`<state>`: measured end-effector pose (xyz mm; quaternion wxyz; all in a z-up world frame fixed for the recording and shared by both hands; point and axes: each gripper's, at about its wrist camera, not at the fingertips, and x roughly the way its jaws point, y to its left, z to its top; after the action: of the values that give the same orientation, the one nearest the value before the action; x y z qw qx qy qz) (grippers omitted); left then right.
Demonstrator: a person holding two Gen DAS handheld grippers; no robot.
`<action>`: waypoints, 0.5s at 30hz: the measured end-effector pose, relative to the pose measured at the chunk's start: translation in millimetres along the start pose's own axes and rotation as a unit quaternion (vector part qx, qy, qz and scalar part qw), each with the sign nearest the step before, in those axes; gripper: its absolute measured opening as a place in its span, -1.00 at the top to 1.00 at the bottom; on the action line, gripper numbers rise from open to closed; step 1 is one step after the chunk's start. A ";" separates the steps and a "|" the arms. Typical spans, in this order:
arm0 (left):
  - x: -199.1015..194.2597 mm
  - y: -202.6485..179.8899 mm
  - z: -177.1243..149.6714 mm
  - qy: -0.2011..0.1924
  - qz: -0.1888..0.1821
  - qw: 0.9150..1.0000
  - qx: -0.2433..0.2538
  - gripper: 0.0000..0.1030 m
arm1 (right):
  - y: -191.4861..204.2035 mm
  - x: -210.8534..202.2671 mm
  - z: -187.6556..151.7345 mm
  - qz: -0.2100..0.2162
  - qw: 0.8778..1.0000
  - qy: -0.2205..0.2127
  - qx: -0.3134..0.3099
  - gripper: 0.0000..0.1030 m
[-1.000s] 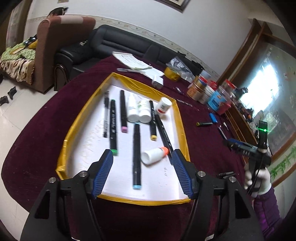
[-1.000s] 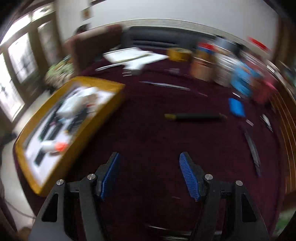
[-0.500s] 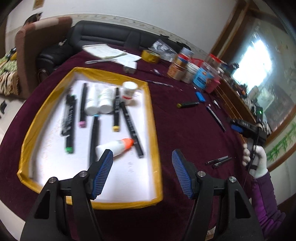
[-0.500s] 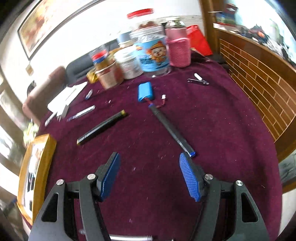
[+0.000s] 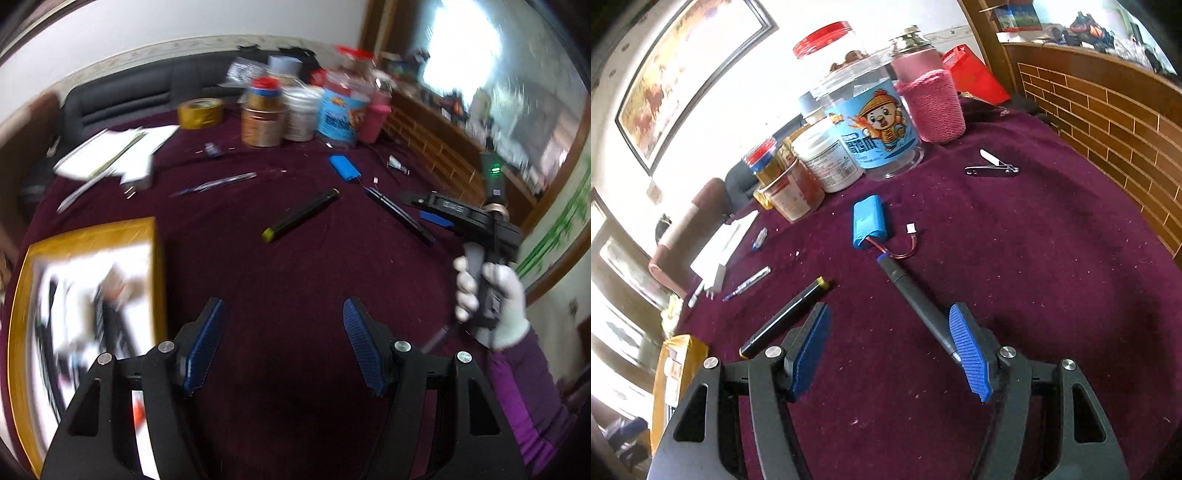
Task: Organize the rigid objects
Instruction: 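Move both open tools back to the remaining black markers, then grasp the yellow-capped black marker with left tool while right grasps the blue-capped marker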
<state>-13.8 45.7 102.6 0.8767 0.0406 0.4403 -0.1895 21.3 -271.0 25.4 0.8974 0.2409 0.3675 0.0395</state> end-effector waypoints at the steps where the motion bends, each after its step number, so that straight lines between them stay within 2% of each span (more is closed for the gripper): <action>1: 14.8 -6.4 11.1 0.006 0.003 1.000 0.012 -0.26 | -6.7 0.2 -1.5 0.008 1.000 0.002 0.005 -0.19; 4: 60.8 -24.8 41.5 0.017 0.030 0.998 0.058 -0.26 | -23.2 2.2 -1.6 0.032 0.999 0.011 0.033 -0.19; 7: 108.2 -35.8 64.6 0.026 0.056 0.993 0.097 -0.26 | -33.2 2.6 0.8 0.029 0.998 0.008 0.051 -0.19; 11: 157.4 -38.2 79.0 0.052 0.079 0.989 0.115 -0.26 | -29.1 0.8 6.5 0.009 1.000 -0.004 0.026 -0.19; 14: 178.5 -37.3 81.8 0.065 0.086 0.988 0.114 -0.24 | -29.4 -0.4 9.2 0.008 1.000 -0.008 0.025 -0.19; 15: 177.5 -36.8 82.4 0.058 0.080 0.989 0.109 0.00 | -29.9 -0.8 9.7 0.010 1.000 -0.008 0.026 -0.19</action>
<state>130.9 -60.6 16.6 0.8525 0.1815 0.4623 -0.1631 24.1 -301.5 18.1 0.8934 0.2681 0.3585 0.0371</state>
